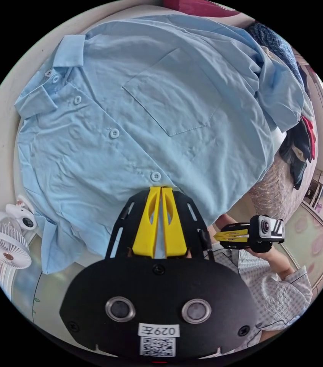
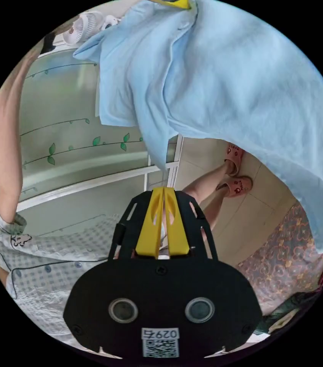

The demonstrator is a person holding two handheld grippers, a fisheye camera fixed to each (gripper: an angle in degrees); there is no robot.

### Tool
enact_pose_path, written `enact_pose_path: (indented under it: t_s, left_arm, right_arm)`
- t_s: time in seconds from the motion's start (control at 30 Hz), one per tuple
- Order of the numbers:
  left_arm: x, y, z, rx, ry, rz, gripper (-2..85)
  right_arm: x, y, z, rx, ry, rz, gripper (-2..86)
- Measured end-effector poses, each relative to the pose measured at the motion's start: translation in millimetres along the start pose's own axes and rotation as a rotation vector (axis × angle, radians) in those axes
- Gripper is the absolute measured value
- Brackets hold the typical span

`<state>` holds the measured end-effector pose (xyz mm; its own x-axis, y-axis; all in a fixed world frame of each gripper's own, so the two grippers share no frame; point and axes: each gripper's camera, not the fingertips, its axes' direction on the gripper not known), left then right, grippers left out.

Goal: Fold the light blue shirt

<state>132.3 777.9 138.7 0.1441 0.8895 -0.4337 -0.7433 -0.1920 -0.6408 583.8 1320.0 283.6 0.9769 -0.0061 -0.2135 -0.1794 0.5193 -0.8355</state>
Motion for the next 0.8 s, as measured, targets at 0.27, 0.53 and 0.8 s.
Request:
enact_pose_path:
  t_s: [0.27,0.53,0.8]
  left_arm:
    - [12.7,19.2,-10.4,0.137,0.036,0.141,-1.0]
    - [-67.2,149.0,11.4,0.291,0.138,-0.230,-1.0]
    - [-89.1,172.8,40.6,0.231,0.019,-0.395,-1.0]
  right_arm:
    - [-38.7,3.1,-82.8,0.380,0.232,-0.079,-0.5]
    - [-8.0,-2.3,-148.5,0.426,0.398,0.107,-0.4]
    - [-22.9,-102.6,-124.8,0.330,0.492,0.115,-0.4]
